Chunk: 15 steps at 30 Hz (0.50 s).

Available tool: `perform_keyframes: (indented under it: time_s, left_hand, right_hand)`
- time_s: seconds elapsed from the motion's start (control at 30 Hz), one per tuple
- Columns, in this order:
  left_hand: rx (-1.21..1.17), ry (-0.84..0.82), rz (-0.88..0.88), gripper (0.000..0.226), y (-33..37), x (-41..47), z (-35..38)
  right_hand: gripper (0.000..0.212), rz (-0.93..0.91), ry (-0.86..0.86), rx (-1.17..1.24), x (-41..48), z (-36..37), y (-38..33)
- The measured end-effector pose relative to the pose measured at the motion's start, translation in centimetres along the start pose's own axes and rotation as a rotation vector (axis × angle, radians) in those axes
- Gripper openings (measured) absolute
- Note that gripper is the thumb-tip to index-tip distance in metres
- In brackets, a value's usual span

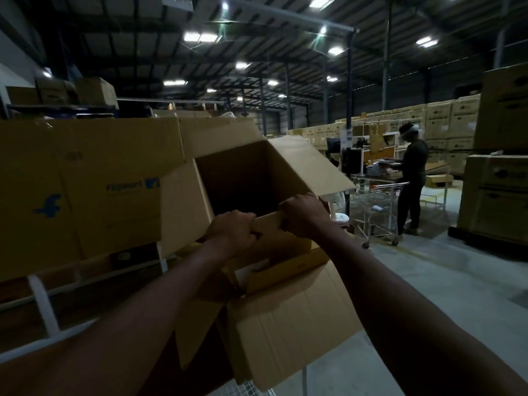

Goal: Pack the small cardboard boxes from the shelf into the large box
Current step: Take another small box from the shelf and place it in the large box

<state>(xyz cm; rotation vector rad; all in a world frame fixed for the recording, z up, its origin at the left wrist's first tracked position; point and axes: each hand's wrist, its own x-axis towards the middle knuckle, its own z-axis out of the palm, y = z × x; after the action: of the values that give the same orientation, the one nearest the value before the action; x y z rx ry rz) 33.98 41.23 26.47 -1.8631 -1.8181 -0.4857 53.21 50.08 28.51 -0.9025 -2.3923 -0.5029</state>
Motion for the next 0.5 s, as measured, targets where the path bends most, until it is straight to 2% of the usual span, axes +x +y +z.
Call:
perform_keyframes:
  time_s: [0.2, 0.3, 0.43, 0.5]
  left_hand:
    - [-0.104, -0.138, -0.049, 0.029, -1.5, 1.4, 2.9]
    - [-0.125, -0.222, -0.06, 0.029, -1.9, 1.7, 4.5]
    - [-0.209, -0.268, -0.066, 0.027, -2.9, 1.3, 7.6]
    - [-0.322, -0.251, -0.113, 0.038, -3.6, 0.9, 9.2]
  right_hand:
    - [0.033, 0.04, -0.145, 0.113, 2.0, 3.2, 0.9]
    - [0.049, 0.1, -0.291, 0.174, 2.9, 5.3, 1.5]
    - [0.053, 0.241, -0.559, 0.34, 4.0, 9.2, 1.9]
    - [0.064, 0.333, -0.635, 0.475, 3.6, 11.3, 2.0]
